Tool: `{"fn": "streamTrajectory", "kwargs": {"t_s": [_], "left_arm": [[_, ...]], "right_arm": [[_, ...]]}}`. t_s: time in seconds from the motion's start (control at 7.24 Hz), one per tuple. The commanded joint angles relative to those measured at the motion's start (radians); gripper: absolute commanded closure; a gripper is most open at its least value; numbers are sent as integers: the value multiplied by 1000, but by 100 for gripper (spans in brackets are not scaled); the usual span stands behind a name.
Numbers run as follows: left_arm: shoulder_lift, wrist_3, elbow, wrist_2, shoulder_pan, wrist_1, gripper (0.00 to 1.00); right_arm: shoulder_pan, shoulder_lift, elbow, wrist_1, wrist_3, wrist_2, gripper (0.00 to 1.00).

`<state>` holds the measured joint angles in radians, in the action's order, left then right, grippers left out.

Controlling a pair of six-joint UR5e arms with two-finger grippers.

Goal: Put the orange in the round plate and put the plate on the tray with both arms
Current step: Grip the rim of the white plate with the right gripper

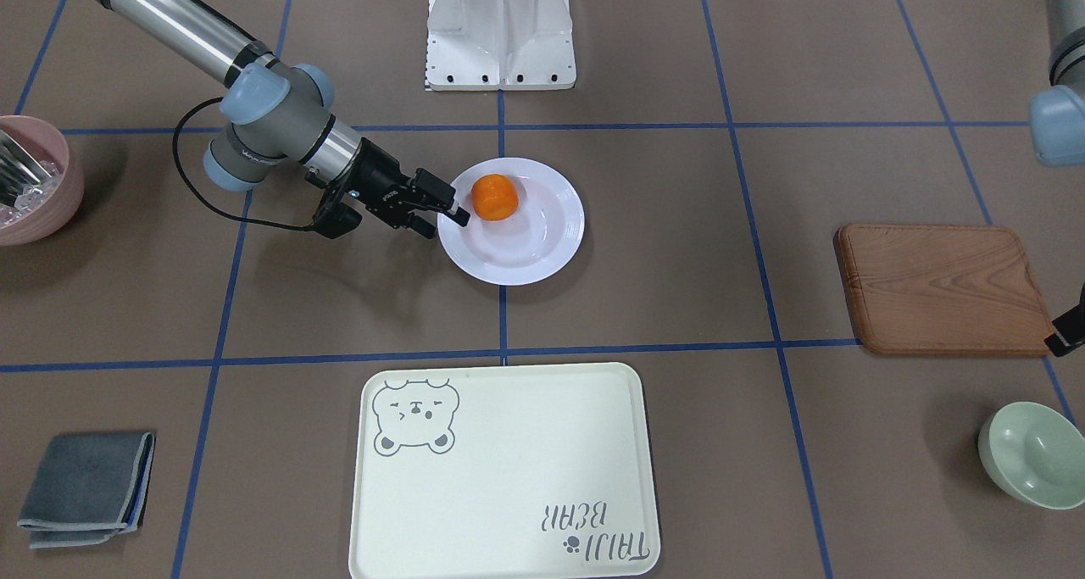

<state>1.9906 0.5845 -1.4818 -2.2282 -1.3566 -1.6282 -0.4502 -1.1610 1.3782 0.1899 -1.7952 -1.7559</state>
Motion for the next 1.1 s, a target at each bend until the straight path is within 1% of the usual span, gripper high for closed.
{"fn": "streamTrajectory", "kwargs": {"t_s": [0.0,0.28,0.55,0.97], "left_arm": [[-3,0,0,21,1,-1,1],[-3,0,0,27,1,1,1],[-3,0,-2,28,-3,1,1],[-3,2,-2,28,-3,1,1]], "right_arm": [[11,10,-5,-12,-19,16,0],[21,17,-5,-12,-19,19,0],[37,18,-7,-12,-19,44,0],[39,18,-7,-10,-21,47,1]]}}
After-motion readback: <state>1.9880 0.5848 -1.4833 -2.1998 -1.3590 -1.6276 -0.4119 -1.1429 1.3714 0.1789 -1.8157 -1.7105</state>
